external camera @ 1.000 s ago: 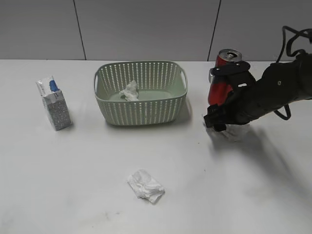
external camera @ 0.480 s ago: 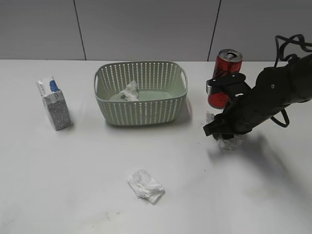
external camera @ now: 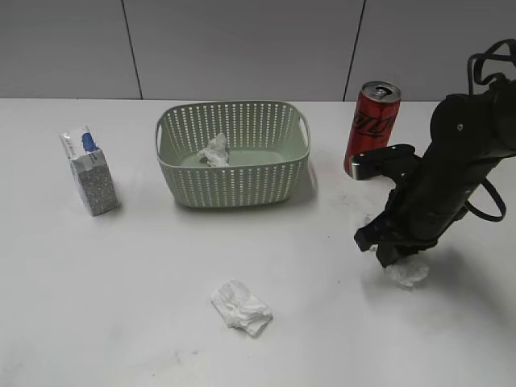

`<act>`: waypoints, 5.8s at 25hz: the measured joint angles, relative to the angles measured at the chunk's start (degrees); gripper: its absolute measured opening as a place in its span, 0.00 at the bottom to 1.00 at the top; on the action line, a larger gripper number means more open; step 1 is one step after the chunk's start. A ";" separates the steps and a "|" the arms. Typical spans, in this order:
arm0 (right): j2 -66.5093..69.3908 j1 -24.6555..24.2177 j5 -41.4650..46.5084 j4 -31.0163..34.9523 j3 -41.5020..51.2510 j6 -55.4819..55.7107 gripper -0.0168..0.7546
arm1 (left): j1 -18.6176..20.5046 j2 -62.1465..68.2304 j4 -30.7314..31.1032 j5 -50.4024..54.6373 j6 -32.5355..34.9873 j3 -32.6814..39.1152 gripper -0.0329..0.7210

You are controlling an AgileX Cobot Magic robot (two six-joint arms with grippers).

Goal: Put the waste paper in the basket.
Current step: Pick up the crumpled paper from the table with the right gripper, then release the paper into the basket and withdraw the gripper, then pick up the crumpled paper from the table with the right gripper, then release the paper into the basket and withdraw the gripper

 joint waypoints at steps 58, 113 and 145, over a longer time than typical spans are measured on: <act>3.32 16.70 -24.18 7.15 -26.58 -18.27 0.78 | 0.00 0.00 0.00 0.00 -0.01 0.00 0.83; 15.26 31.49 27.39 -0.16 -31.26 2.71 0.01 | 0.00 0.00 0.05 0.00 0.05 0.00 0.83; 24.08 20.91 15.96 -20.11 -63.57 11.47 0.42 | 0.00 0.00 0.05 0.00 0.06 0.00 0.83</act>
